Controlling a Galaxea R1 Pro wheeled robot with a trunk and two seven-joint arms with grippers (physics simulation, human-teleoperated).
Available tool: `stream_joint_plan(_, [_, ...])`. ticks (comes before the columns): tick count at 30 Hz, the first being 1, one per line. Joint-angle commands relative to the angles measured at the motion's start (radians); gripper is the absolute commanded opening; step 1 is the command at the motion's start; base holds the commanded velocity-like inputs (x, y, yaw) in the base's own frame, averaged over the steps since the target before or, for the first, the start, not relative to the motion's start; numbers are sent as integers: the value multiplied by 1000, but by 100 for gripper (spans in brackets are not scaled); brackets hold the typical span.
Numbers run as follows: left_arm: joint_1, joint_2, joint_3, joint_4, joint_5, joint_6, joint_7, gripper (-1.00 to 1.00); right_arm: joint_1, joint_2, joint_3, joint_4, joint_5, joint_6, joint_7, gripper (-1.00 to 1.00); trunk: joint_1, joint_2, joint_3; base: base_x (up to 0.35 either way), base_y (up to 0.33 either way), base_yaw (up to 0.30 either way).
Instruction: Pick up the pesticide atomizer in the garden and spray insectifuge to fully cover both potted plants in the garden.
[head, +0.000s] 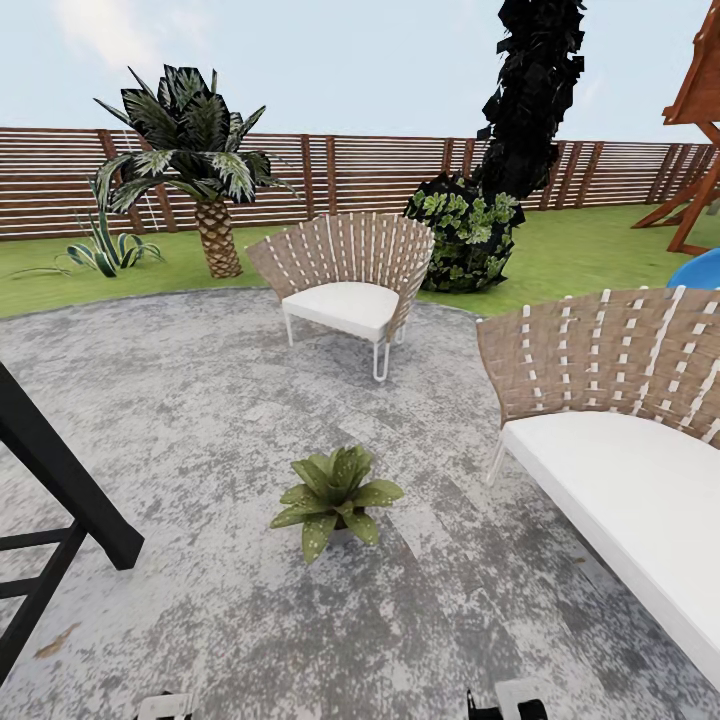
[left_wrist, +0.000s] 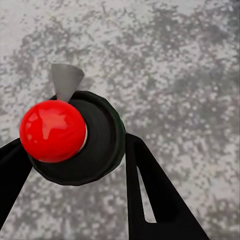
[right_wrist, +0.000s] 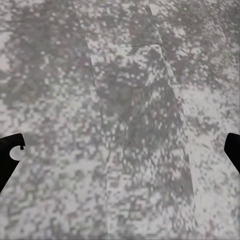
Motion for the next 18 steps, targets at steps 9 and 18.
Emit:
stream_joint_plan(9, [-1,-1,-7,0,11,-3,-6,-100,-1,2,4,1,10,0,-10,100,0,0,-1,0,0,0])
stream_joint_plan(18, [-1,-1,-7,0,11,-3,-5,-100,-1,0,3,1,10,0,-10,100,0,0,-1,0,0,0])
